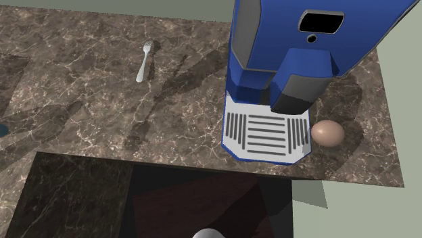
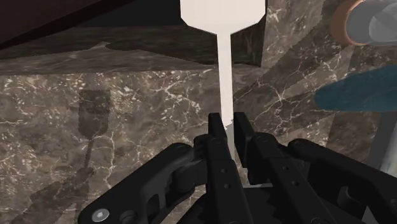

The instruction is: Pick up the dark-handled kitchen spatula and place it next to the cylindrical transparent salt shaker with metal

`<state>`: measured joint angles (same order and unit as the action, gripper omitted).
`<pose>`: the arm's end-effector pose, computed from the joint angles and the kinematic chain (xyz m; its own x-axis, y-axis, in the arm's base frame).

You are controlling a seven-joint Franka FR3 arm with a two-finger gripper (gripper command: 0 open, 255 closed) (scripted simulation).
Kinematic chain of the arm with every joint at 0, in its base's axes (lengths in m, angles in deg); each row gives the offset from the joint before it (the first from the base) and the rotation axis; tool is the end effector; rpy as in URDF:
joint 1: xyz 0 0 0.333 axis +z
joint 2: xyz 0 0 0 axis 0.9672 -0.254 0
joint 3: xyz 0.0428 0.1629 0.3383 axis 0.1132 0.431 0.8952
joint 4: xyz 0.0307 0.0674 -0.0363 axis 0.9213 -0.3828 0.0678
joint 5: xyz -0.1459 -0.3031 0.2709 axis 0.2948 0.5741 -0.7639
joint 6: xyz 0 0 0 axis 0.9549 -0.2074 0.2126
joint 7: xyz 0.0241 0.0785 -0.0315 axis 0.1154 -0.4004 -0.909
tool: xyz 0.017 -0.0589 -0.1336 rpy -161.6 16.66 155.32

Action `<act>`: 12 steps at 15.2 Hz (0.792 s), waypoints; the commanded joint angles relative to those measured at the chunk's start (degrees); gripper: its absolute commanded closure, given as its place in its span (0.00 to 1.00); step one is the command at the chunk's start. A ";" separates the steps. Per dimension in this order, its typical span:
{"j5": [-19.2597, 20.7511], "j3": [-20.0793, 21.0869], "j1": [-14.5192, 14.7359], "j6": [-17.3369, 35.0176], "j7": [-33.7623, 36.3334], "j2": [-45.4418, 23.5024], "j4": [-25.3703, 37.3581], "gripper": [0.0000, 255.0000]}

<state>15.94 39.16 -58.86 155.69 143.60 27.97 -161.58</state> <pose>0.4088 0.4317 0.6207 0.9415 -0.3304 0.0666 -0.3311 -0.9436 -0.0002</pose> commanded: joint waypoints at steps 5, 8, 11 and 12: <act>5.27 4.83 5.69 -2.97 10.45 -8.97 9.73 1.00; 8.89 6.41 9.87 -5.24 15.41 -14.70 16.19 1.00; 12.93 7.20 15.23 -8.31 19.85 -21.16 24.20 1.00; 14.35 7.27 17.32 -9.55 21.15 -23.50 27.33 1.00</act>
<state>28.44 46.39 -43.74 147.76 163.41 7.46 -138.28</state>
